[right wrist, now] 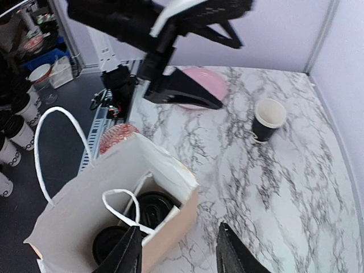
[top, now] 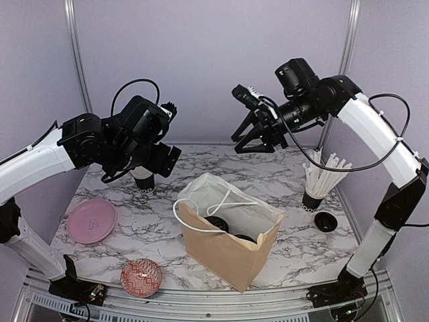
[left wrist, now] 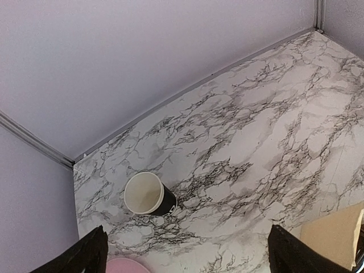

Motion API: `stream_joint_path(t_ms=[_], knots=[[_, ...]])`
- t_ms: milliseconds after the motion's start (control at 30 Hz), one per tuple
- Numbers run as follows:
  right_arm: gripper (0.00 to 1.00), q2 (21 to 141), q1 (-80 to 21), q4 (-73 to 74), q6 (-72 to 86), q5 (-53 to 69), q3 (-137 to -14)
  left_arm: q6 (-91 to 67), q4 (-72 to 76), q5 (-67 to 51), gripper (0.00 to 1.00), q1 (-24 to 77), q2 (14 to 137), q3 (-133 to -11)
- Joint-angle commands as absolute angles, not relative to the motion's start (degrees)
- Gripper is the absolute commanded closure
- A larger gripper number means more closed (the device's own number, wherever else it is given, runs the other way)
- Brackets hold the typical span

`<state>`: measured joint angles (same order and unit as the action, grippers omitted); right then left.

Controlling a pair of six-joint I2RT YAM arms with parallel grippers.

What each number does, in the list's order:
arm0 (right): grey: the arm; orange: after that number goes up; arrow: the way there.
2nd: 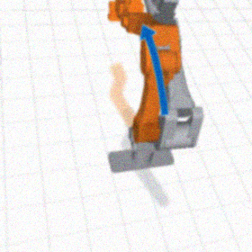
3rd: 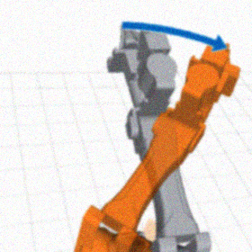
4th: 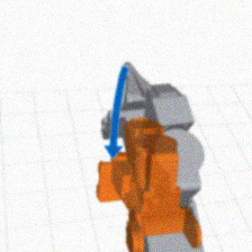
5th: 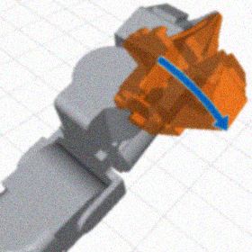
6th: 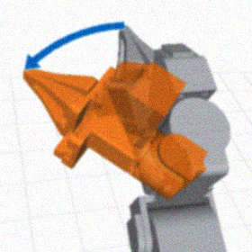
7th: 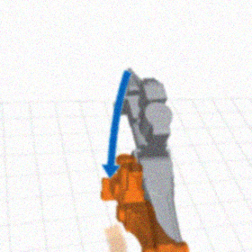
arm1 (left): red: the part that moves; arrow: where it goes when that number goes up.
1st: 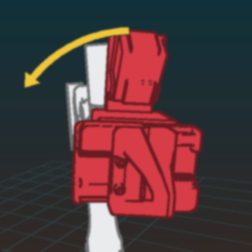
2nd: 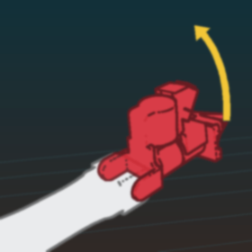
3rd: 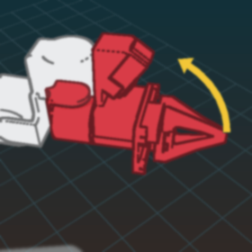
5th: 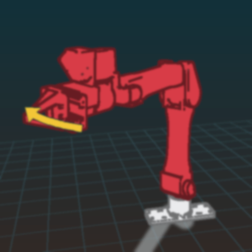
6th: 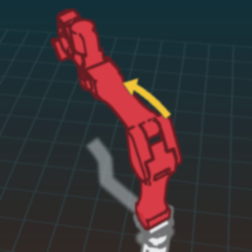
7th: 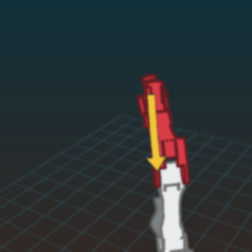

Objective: Pack the takeout coffee

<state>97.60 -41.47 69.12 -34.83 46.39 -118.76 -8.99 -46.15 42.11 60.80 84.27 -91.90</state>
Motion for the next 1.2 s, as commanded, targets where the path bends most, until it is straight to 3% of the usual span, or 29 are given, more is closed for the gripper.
stream_joint_path(t_ms=[0,233,467,600,900,1100,1167], knots=[[0.59,91.80,-29.25,66.57,-32.92,44.97,-112.88,-9.65,-45.63,43.07,0.01,60.29,82.68,-91.15],[0.67,82.44,-13.14,57.51,-30.48,30.53,-94.24,-9.15,-44.09,42.83,0.01,60.29,82.44,-90.26],[0.56,79.55,-11.34,52.97,-30.63,18.58,-82.74,-8.38,-43.20,42.19,0.01,60.29,82.16,-88.46],[0.57,81.00,-11.34,52.56,-30.41,17.79,-81.45,-8.20,-43.09,42.10,0.01,60.29,82.21,-88.14],[0.76,81.71,-11.36,51.92,-30.61,16.65,-79.69,-8.90,-43.04,41.99,0.01,60.29,81.16,-86.88],[0.77,80.77,-11.34,52.56,-30.27,17.13,-78.94,-8.21,-42.97,42.28,0.01,60.29,81.77,-87.25],[0.70,80.35,-11.35,52.45,-30.23,16.74,-78.74,-8.17,-42.91,42.12,0.01,60.29,81.99,-87.36]])
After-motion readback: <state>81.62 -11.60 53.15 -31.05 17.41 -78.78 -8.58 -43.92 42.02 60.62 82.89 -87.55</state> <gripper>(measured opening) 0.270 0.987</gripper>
